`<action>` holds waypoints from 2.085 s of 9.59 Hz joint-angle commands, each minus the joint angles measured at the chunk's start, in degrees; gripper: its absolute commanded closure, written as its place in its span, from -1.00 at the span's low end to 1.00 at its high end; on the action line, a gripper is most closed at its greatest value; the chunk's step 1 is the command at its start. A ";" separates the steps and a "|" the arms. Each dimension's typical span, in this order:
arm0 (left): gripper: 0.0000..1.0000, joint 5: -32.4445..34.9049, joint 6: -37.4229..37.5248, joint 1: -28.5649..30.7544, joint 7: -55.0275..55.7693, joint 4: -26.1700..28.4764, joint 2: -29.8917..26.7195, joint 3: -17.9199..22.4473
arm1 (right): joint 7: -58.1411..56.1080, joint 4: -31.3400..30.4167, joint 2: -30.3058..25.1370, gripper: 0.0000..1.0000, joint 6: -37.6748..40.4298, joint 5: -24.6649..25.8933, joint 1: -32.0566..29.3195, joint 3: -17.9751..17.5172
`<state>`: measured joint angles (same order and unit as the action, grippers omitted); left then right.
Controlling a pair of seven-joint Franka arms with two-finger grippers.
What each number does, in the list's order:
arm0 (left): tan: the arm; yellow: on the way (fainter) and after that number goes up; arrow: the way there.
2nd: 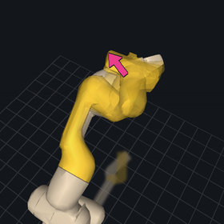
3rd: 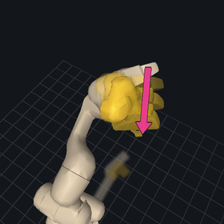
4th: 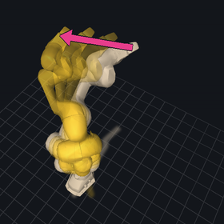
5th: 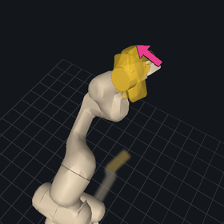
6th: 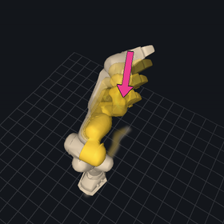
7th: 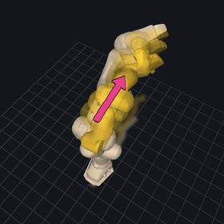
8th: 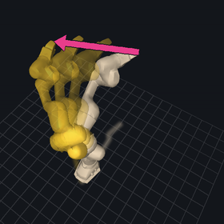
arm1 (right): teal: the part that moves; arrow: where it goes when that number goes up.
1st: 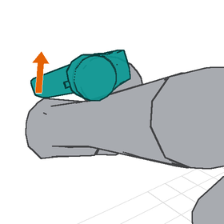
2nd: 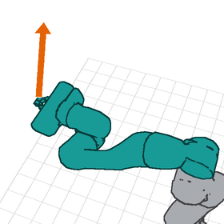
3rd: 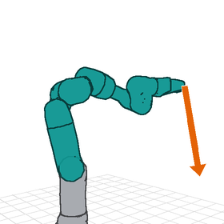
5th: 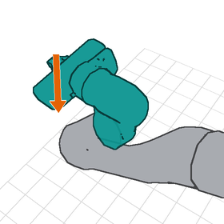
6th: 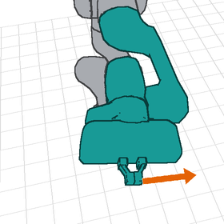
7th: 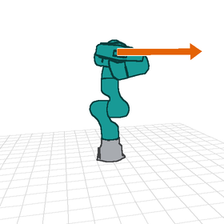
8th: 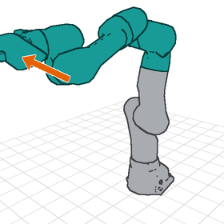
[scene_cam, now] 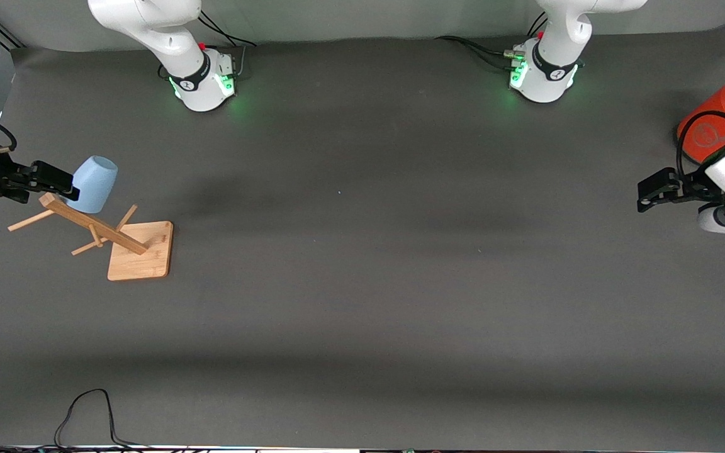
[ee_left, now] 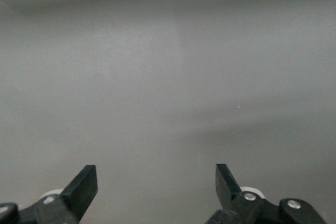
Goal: Rotate and upright cup with both arms
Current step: 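Close the right gripper around the light blue cup on the mug tree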
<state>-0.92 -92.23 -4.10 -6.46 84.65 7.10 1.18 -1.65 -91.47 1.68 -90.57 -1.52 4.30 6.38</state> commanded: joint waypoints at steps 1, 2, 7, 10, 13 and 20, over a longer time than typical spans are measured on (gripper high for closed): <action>-1.00 -0.32 2.04 0.24 -3.54 -1.22 0.18 -0.04 | 1.30 0.15 -0.01 -1.00 0.39 -0.41 0.80 0.56; -1.00 -0.23 2.14 0.23 -3.21 -1.50 0.28 -0.04 | 1.30 0.15 -0.01 -1.00 0.39 -0.41 0.80 0.56; -1.00 -0.58 1.18 0.59 -3.56 -1.94 1.94 -0.04 | 1.30 -2.91 -1.23 -1.00 0.22 -0.32 0.62 0.91; -1.00 -0.49 2.32 0.50 -3.21 -8.07 7.38 -0.12 | 1.30 -8.71 -7.55 -1.00 0.04 3.25 0.97 3.11; -1.00 0.13 3.02 -0.12 -3.12 -10.03 9.68 -0.30 | 1.39 -11.80 -11.79 -1.00 0.30 3.45 0.80 4.42; -1.00 -0.40 2.41 -0.03 -3.38 -11.52 10.91 -0.48 | 38.52 -12.33 -10.56 -1.00 -0.22 1.61 0.53 5.83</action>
<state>-0.94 -90.84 -3.97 -8.90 75.64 16.78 0.56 30.57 -102.94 -8.62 -89.89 0.79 4.23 11.54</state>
